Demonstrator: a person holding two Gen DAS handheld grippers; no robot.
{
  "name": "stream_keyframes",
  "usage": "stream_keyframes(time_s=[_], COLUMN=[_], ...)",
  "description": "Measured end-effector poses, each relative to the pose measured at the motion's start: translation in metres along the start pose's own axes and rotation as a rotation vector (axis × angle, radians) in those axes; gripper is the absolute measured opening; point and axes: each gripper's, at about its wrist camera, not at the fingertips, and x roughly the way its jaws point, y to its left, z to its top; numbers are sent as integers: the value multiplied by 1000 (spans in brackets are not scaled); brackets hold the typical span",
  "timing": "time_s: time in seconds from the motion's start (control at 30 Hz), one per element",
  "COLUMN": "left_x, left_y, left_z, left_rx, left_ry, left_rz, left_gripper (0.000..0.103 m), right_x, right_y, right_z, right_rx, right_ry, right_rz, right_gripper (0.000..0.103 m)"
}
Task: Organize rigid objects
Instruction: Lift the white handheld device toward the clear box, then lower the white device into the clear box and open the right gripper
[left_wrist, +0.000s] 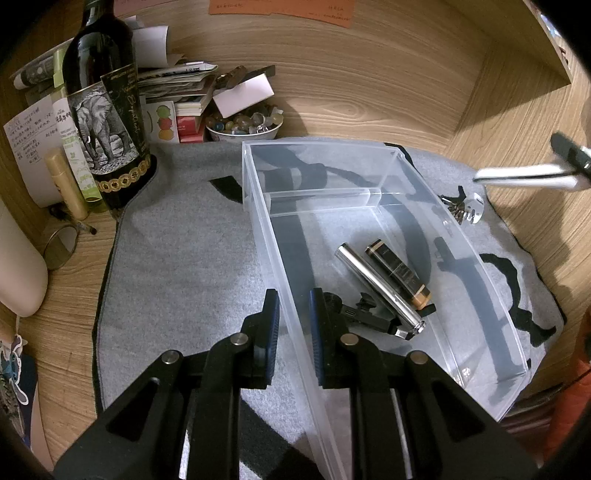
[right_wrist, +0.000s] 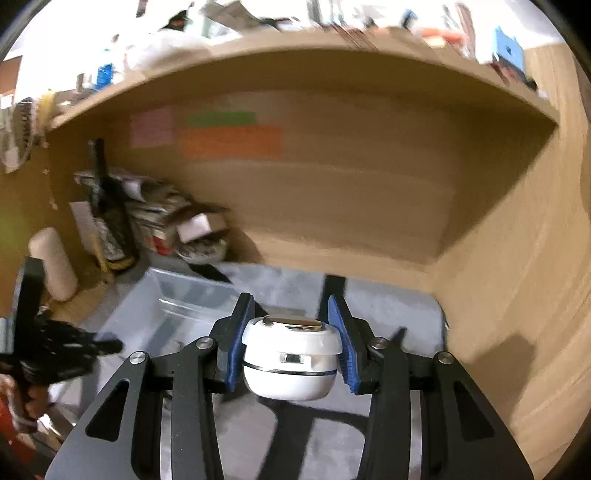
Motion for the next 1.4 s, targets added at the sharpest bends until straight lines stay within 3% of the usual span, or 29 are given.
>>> stream_keyframes(time_s=[0.33,0.63,1.13,1.4], left_x=[0,0,0,1], left_y=[0,-1,-2,-1], left_z=[0,1,1,1], left_rx=[0,3,1,-3], left_ry=[0,2,0,1], left_rz=[0,-1,-4,-6], left_gripper=[15,15,15,15], right_x=[4,53,91,94], right_y=[54,92,98,110], right_z=[9,-18,-47,-57], right_rx=[-93,-160,-213,-303], right_ry=[-35,109,312,352], right_rz=[133,184,188,172], right_gripper=[38,38,38,38])
